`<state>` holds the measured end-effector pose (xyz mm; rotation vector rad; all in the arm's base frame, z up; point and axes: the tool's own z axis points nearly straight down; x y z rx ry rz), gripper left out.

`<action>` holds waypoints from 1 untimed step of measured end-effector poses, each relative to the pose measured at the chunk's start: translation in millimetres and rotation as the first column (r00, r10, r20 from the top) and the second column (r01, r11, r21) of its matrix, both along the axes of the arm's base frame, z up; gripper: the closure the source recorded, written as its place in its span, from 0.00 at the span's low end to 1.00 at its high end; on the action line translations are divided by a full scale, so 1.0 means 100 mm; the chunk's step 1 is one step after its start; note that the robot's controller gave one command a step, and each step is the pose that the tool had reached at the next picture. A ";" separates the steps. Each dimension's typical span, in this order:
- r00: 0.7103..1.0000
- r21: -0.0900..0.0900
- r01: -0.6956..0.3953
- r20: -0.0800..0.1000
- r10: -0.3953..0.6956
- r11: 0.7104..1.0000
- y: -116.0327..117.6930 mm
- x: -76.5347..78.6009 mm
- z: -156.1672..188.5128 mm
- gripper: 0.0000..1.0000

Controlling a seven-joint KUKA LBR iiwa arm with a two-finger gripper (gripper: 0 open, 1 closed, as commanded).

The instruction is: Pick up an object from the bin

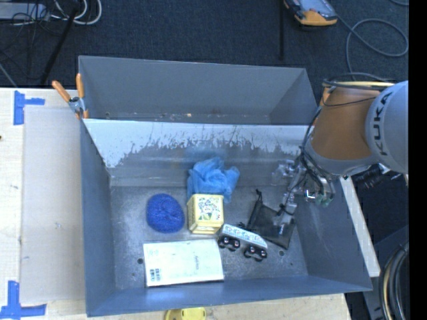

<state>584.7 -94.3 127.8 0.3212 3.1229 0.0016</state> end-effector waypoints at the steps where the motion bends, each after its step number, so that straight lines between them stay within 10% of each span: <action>1: 0.999 0.000 -0.032 -0.001 0.032 0.999 0.14 0.02 -0.55 0.00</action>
Offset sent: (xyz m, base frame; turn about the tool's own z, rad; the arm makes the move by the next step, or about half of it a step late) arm 0.0184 -0.0104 -0.0578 0.1928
